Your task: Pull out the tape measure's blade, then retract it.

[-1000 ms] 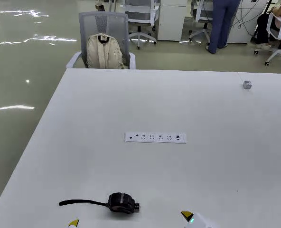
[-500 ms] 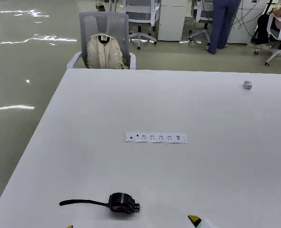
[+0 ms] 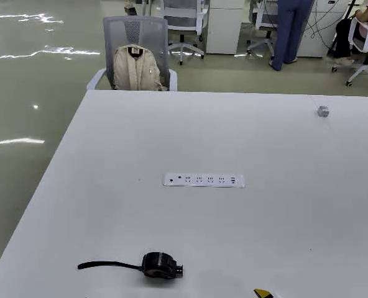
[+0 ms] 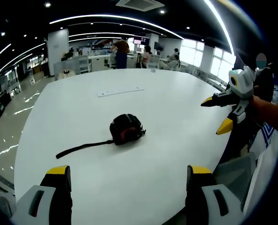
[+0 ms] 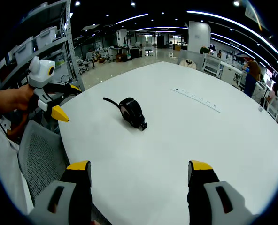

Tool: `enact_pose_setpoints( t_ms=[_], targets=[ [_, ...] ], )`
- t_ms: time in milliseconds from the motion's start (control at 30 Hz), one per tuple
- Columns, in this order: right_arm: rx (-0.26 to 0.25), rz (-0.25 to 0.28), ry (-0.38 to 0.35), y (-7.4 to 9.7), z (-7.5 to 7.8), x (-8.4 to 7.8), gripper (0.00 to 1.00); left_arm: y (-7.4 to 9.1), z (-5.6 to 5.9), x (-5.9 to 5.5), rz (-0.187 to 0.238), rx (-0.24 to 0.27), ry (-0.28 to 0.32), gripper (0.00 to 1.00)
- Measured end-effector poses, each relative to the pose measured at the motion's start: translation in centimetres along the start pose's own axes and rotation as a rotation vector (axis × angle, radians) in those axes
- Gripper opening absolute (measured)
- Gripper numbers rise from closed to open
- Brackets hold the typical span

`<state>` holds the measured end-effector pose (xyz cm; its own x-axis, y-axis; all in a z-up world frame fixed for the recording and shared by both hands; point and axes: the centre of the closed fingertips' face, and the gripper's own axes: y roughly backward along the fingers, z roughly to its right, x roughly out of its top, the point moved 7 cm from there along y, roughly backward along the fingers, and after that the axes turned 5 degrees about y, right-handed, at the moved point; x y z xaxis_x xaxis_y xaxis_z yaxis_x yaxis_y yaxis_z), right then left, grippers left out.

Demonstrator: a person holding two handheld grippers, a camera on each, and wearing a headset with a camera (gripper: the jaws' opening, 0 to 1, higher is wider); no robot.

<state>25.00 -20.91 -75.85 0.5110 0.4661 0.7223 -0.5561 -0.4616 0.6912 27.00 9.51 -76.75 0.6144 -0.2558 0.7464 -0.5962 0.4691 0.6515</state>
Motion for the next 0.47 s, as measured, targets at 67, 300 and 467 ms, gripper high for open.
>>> enact_pose_setpoints(
  t_ms=[67, 300, 467],
  targets=[
    [-0.001, -0.003, 0.004, 0.2, 0.0, -0.1, 0.88, 0.3, -0.1, -0.2, 0.003, 0.002, 0.005, 1.0],
    [-0.006, -0.005, 0.0, 1.0, 0.1, -0.3, 0.89, 1.2, -0.4, -0.3, 0.008, 0.01, 0.012, 1.0],
    [-0.01, -0.004, -0.007, 1.5, 0.0, -0.6, 0.91, 1.8, -0.6, -0.1, 0.017, 0.015, 0.016, 1.0]
  ],
)
